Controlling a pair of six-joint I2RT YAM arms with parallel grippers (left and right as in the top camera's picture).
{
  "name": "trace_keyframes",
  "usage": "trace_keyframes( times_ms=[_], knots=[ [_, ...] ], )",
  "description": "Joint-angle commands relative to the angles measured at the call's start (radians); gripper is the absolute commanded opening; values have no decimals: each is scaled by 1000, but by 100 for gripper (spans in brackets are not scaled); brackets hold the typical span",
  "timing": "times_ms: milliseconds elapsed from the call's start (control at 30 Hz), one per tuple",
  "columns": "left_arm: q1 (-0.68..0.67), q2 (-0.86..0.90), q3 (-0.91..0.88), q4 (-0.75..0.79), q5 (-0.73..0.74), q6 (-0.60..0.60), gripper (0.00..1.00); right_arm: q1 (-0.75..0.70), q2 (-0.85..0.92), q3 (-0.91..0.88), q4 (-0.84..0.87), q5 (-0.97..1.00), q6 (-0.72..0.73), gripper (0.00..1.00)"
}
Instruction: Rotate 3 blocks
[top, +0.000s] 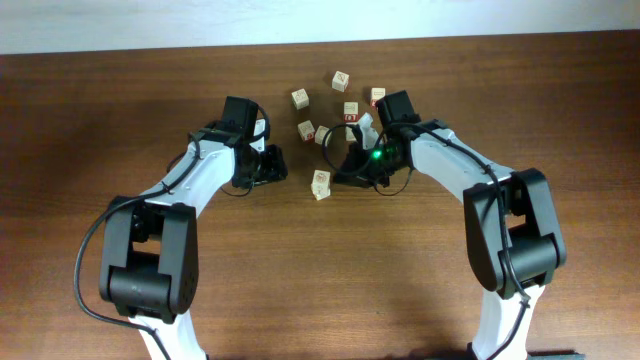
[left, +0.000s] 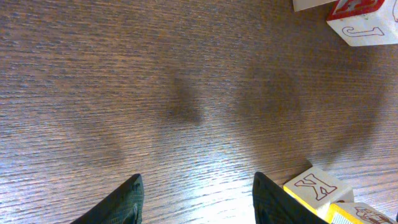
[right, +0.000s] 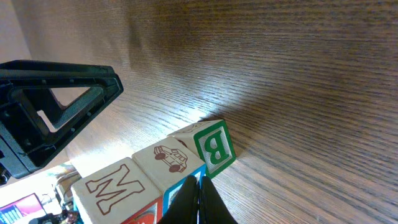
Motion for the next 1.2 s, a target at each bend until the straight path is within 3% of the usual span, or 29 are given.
trace_keyframes(
  times_ms=[0, 900, 967, 1167],
  knots=[
    [-3, -16, 20, 1, -10, -13, 54, 8, 3, -8, -2, -16, 6, 4],
    [-3, -16, 20, -14, 3, -13, 54, 39, 3, -8, 60, -12, 0, 4],
    [-3, -16, 20, -41, 51, -13, 50, 39, 3, -8, 60, -12, 0, 4],
    [-3, -16, 19, -122, 277, -13, 19, 40, 3, -8, 59, -12, 0, 4]
  ],
)
